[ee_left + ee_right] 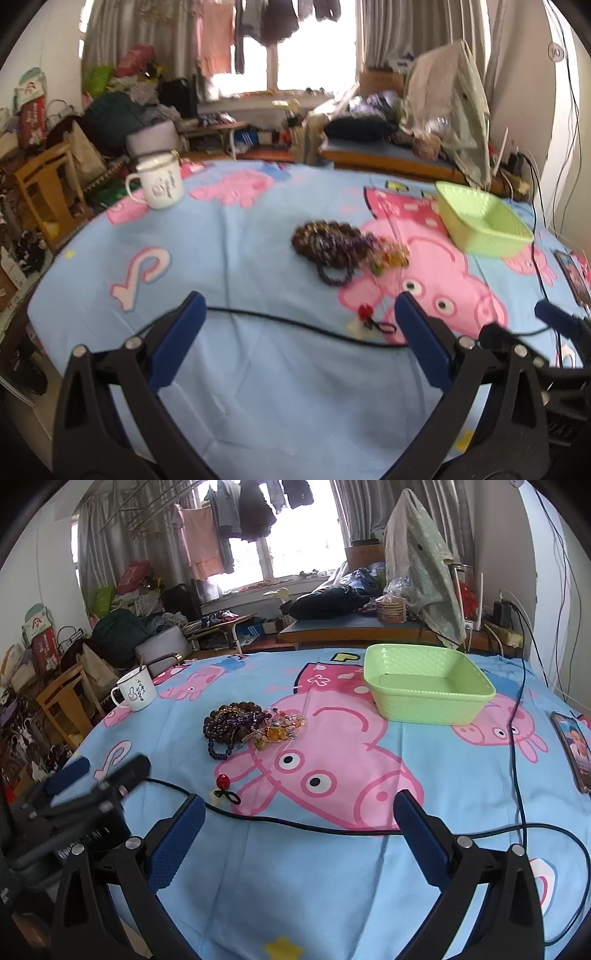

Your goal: Organize jewelry

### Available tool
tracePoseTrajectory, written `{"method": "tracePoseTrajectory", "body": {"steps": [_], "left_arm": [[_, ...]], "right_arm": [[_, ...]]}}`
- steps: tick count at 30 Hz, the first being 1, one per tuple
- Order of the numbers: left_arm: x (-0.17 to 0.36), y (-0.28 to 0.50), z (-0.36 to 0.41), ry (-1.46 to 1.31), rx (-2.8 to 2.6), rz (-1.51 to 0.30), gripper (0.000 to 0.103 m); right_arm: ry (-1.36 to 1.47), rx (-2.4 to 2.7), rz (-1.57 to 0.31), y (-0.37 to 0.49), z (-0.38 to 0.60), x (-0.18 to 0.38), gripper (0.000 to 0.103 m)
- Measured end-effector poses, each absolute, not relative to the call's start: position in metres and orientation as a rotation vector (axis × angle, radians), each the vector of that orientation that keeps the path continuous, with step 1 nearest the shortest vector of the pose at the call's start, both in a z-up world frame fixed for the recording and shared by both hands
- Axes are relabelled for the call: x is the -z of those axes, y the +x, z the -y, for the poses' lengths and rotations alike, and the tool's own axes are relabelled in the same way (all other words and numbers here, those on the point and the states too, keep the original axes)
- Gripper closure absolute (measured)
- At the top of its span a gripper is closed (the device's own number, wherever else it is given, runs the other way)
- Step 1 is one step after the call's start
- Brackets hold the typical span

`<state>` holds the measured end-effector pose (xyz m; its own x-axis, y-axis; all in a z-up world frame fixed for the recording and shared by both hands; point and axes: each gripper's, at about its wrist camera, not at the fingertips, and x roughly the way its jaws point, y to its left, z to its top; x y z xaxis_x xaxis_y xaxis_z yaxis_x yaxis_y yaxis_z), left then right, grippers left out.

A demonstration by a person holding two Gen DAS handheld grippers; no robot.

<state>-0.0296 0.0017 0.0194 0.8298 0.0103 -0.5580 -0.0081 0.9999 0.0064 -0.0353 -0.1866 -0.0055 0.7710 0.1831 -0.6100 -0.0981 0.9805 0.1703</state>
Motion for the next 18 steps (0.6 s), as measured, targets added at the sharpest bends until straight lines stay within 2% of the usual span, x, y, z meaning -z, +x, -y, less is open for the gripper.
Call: {"method": "tracePoseTrajectory", "body": {"steps": [5, 12, 18], "left_arm": [[-0.033, -0.035, -0.008, 0.027, -0.043, -0.525, 0.005], [-0.086, -0.044, -0.038, -0.022, -0.051, -0.41, 0.005], [-0.081, -0.046, -0.036, -0.004, -0.014, -0.443, 0.005]], "right_arm": [[0.12, -0.137, -0.638, -0.039, 0.188, -0.002, 0.027], [0.017, -0.145, -0.498, -0.05, 0.177, -0.05, 0.027], [-0.009, -0.145, -0.496, -0.051, 0.168, -0.046, 0.027]]}}
